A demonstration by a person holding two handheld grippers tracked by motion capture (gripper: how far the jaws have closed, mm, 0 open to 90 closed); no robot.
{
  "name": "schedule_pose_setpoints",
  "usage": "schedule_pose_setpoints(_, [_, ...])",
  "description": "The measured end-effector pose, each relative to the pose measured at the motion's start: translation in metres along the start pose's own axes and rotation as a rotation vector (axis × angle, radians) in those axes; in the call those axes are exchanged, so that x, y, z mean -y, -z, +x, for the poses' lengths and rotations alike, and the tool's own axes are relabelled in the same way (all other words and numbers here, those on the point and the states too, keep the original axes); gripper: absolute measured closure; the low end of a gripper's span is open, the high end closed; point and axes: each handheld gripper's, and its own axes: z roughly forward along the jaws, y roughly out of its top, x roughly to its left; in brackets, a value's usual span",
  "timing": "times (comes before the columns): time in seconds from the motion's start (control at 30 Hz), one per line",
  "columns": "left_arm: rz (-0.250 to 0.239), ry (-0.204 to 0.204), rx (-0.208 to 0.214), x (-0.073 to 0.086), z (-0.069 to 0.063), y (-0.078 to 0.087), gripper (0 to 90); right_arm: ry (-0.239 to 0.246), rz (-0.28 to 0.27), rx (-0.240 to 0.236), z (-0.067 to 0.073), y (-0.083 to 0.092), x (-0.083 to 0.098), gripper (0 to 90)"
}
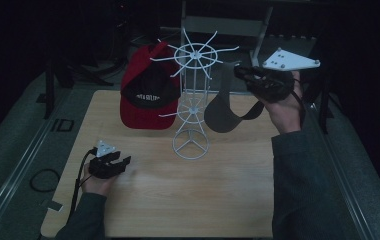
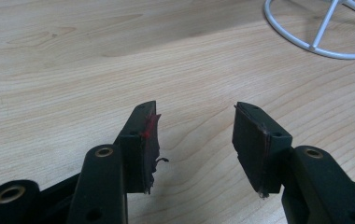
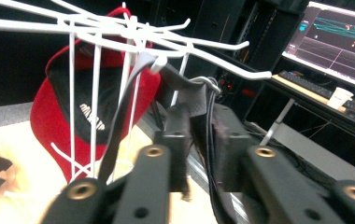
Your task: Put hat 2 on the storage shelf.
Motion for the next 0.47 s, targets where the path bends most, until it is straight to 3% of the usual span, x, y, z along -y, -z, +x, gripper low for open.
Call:
schedule_pose_setpoints(0.3, [-0.001, 0.003, 0.002, 0.000, -0.001, -0.001, 50.8, -0.036, -0.006, 0.024, -0.006, 0.014, 0.014, 41.6])
schedule_pose_setpoints(0.47, [-0.003, 0.002, -0.001, 0.000, -0.001, -0.001, 50.6, -0.052, -0.004, 0.030, -0.010, 0.019, 0.018, 29.9])
